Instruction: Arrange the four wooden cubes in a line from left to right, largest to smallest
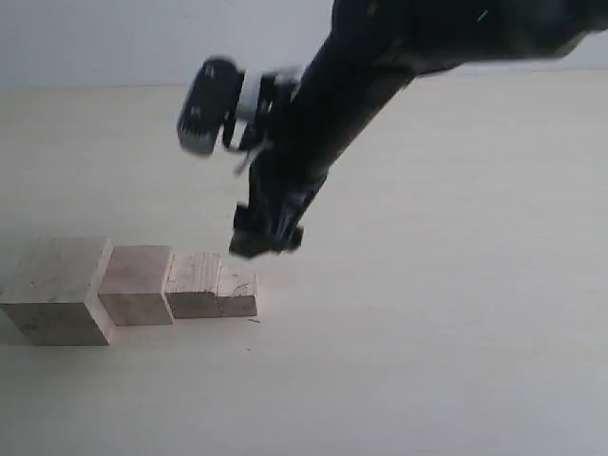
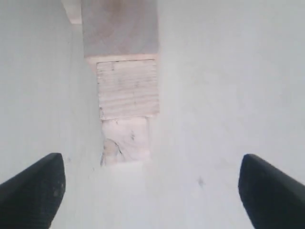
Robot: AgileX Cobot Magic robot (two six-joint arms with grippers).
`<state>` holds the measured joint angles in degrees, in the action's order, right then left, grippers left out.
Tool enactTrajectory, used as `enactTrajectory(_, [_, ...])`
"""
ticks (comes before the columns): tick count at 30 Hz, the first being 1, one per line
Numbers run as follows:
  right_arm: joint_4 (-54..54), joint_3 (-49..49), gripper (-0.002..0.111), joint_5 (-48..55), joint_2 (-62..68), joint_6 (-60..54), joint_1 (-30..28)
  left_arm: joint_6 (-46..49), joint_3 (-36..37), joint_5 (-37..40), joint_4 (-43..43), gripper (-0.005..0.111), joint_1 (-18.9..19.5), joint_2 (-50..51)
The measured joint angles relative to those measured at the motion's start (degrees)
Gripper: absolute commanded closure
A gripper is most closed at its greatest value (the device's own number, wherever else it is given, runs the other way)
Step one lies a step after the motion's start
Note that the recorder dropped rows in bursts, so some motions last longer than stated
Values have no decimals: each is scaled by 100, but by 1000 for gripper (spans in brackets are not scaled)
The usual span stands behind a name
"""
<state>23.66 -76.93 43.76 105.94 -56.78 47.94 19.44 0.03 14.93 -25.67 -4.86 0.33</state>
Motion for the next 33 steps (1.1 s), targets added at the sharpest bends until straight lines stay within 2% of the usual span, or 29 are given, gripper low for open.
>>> enactTrajectory(2, [-869, -131, 64, 313, -738, 1304, -35, 0, 0, 0, 0, 107, 0, 0])
enactTrajectory(3, [-1159, -126, 82, 380, -1047, 1795, -72, 0, 0, 0, 0, 107, 0, 0])
enactTrajectory(5, [-1735, -15, 106, 415, -1844, 2905, -203, 0, 0, 0, 0, 107, 0, 0])
enactTrajectory(9, [-2454, 1032, 105, -320, -3456, 4543, -308, 0, 0, 0, 0, 107, 0, 0])
enactTrajectory(11, [-2613, 2041, 105, -1098, -4447, 5076, -308, 0, 0, 0, 0, 107, 0, 0])
enactTrajectory(16, [-2700, 4796, 105, -3200, -6462, 5455, -308, 0, 0, 0, 0, 107, 0, 0])
enactTrajectory(20, [-2723, 6229, 105, -4415, -7738, 5494, -308, 0, 0, 0, 0, 107, 0, 0])
enactTrajectory(25, [-2681, 7287, 105, -4614, -9088, 5588, -308, 0, 0, 0, 0, 107, 0, 0])
enactTrajectory(30, [-2681, 7657, 105, -4208, -9936, 5624, -333, 0, 0, 0, 0, 107, 0, 0])
enactTrajectory(33, [-2671, 7671, 105, -4053, -10344, 5678, -765, 0, 0, 0, 0, 107, 0, 0])
